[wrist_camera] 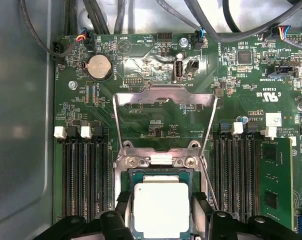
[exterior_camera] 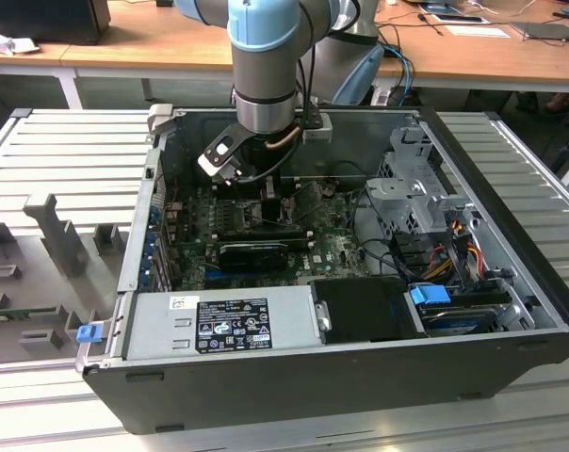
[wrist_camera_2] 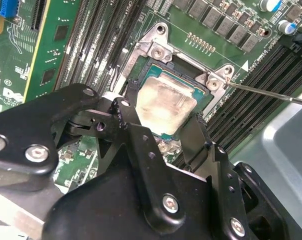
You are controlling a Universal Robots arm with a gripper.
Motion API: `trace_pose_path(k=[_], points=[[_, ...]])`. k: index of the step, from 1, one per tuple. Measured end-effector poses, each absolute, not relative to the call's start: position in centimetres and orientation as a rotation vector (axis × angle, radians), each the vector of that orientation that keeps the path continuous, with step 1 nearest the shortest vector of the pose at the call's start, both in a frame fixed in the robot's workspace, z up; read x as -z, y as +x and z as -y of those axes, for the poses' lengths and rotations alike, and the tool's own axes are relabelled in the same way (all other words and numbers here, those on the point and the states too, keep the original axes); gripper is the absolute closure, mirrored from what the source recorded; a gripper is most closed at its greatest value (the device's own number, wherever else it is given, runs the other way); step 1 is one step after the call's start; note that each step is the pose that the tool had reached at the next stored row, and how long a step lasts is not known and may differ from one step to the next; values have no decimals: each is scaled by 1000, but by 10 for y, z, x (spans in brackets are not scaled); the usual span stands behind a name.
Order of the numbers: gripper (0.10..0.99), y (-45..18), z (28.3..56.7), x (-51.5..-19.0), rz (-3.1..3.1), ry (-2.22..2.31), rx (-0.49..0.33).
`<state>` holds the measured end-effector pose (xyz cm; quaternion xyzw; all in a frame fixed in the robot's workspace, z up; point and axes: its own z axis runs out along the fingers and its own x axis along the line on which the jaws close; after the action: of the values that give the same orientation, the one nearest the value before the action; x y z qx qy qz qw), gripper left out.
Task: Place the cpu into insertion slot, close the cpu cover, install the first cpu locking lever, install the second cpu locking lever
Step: 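Place the cpu into insertion slot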
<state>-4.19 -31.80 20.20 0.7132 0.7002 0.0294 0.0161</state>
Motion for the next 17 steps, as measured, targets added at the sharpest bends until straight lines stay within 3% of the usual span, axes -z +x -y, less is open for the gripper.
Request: trace_pose_path(k=[8,10,11,15,16,17], points=[[498,-42,318,-215,-2177,2218,-91],[631,-42,318,-217,-2177,2218,-91],[631,-42,318,-217,-2177,2218,-90],[871,-42,318,-221,-2177,2218,-86],[871,-42,318,-222,-2177,2218,-84],[929,-42,318,-223,-2177,2218,-83]])
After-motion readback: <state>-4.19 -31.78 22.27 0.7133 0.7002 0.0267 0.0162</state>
